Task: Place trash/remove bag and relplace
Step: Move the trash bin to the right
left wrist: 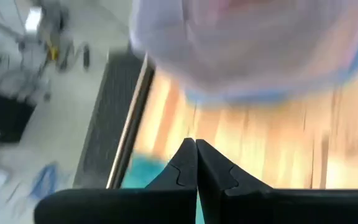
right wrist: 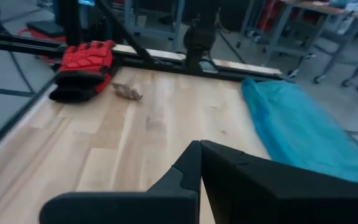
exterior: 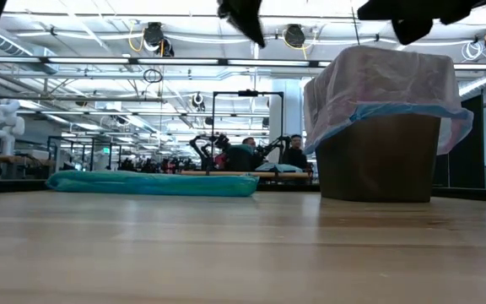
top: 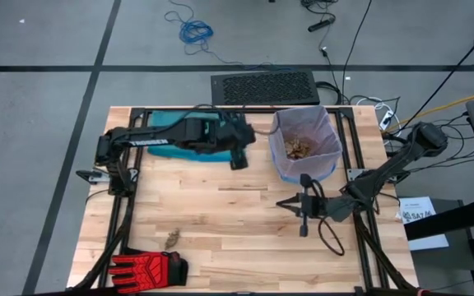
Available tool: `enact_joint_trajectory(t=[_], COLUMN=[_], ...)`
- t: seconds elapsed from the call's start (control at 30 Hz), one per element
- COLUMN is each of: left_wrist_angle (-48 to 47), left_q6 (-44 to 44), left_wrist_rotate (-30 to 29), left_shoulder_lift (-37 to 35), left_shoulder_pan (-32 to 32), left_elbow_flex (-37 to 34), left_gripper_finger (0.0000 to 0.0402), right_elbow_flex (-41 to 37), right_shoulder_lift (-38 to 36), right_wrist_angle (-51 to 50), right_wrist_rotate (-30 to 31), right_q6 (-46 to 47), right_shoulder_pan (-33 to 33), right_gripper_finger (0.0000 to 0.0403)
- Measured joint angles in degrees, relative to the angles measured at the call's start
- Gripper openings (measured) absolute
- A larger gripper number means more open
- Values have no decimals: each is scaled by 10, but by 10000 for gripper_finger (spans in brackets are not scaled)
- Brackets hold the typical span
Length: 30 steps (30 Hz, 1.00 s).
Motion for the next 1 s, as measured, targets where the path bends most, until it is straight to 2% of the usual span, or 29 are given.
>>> enact_joint_trajectory(t=[0.1, 0.2, 0.3, 0.4, 0.53, 0.63, 0.8, 0.93, 1.0], left_wrist_angle=[-8, -2, 57, 156, 305, 372, 383, 379, 377], left_q6=[-16, -42, -68, -94, -129, -171, -224, -228, -224], left_wrist_rotate=[-23, -36, -39, -37, 21, 61, 60, 47, 25], left_shoulder_lift=[-8, -34, -83, -151, -242, -296, -352, -371, -379], left_shoulder_pan=[-17, -27, -27, -27, -27, -27, -38, -57, -65], left_elbow_flex=[-28, -90, -183, -297, -449, -533, -599, -606, -606], left_gripper_finger=[1, 1, 1, 1, 0, 0, 0, 0, 0], right_elbow_flex=[0, 0, 0, 0, 0, 0, 0, 0, 0], right_shoulder_lift=[-29, -63, -98, -133, -180, -215, -279, -324, -347], right_wrist_angle=[-33, -64, -102, -141, -192, -220, -232, -232, -231], right_wrist_rotate=[51, 104, 154, 201, 272, 347, 446, 495, 497], right_q6=[-9, -10, -9, -7, 6, 23, 17, -32, -58], right_shoulder_pan=[18, 35, 49, 56, 56, 53, 44, 31, 22], right_gripper_finger=[0, 0, 0, 0, 0, 0, 0, 0, 0])
